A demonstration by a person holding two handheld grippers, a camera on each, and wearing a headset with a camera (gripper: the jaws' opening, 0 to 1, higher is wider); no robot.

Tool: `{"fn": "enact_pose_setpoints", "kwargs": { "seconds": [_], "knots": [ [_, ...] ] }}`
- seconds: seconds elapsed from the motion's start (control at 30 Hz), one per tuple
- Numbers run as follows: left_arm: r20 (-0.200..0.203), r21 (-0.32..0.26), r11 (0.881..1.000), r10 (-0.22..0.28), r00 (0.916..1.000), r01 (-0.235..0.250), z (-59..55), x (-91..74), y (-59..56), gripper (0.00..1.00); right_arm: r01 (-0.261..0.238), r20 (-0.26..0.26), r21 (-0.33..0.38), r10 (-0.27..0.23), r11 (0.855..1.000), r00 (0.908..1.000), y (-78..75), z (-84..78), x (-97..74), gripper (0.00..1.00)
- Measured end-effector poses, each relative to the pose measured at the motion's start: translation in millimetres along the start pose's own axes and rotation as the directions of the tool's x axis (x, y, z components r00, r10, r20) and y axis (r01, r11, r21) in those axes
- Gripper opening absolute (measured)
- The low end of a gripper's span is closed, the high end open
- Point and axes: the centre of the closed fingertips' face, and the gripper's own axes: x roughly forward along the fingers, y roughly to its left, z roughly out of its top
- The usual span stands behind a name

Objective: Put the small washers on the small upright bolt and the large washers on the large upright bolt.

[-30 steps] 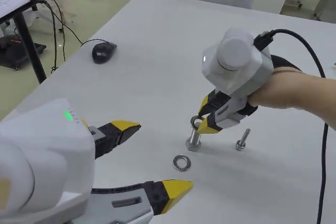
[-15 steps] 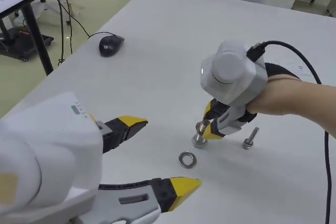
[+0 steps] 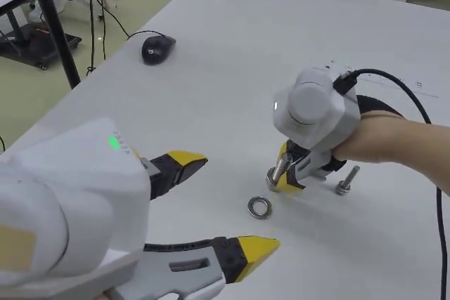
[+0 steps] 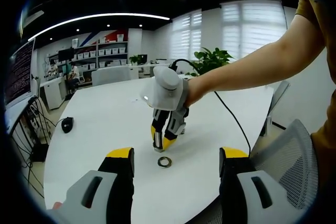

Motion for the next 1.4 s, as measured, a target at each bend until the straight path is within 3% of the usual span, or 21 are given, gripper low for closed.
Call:
{"fn": "enact_pose_setpoints", "kwargs": {
  "seconds": [0.23, 0.3, 0.5, 0.67, 0.77, 0.93, 1.1, 1.4],
  "knots": [
    [0.002, 0.001, 1.000, 0.004, 1.0000, -0.004, 1.0, -2.1, -0.1, 0.65, -0.012, 0.014, 0.007, 0.012, 1.000, 0.9998, 3.1, -1.6, 0.2, 0.25],
    [0.003, -0.001, 1.000, 0.004, 1.0000, -0.004, 1.3, -3.0, -0.8, 0.65, 0.001, 0.020, 0.020, -0.001, 1.000, 0.9998, 1.7, -3.1, -2.4, 0.30],
    [0.005, 0.010, 1.000, 0.003, 1.0000, -0.003, 2.7, -5.3, -2.9, 0.65, 0.034, 0.032, 0.067, -0.036, 0.997, 0.9988, 0.3, -8.0, -20.6, 0.32],
    [0.009, 0.019, 1.000, 0.005, 0.9999, -0.005, 5.6, -6.7, -2.5, 0.65, 0.021, 0.045, 0.135, -0.028, 0.991, 0.9986, 14.6, -15.8, -31.5, 0.30],
    [0.016, 0.027, 1.000, 0.005, 0.9999, -0.006, 7.1, -7.1, -2.2, 0.66, -0.024, 0.082, 0.183, 0.009, 0.983, 0.9965, 33.4, -9.6, -33.2, 0.29],
    [0.019, 0.030, 1.000, -0.003, 0.9998, 0.002, 8.5, -7.3, -5.1, 0.66, -0.049, 0.075, 0.180, 0.036, 0.982, 0.9965, 51.4, -5.1, -23.7, 0.29],
    [0.024, 0.033, 0.999, -0.005, 0.9997, 0.004, 8.8, -8.2, -6.5, 0.66, -0.062, 0.094, 0.190, 0.045, 0.980, 0.9946, 59.9, 8.5, -8.3, 0.30],
    [0.037, 0.028, 1.000, 0.006, 0.9993, -0.007, 10.1, -11.5, -2.5, 0.65, -0.040, 0.064, 0.166, 0.030, 0.985, 0.9975, 52.3, 17.1, 12.6, 0.32]
  ]
}}
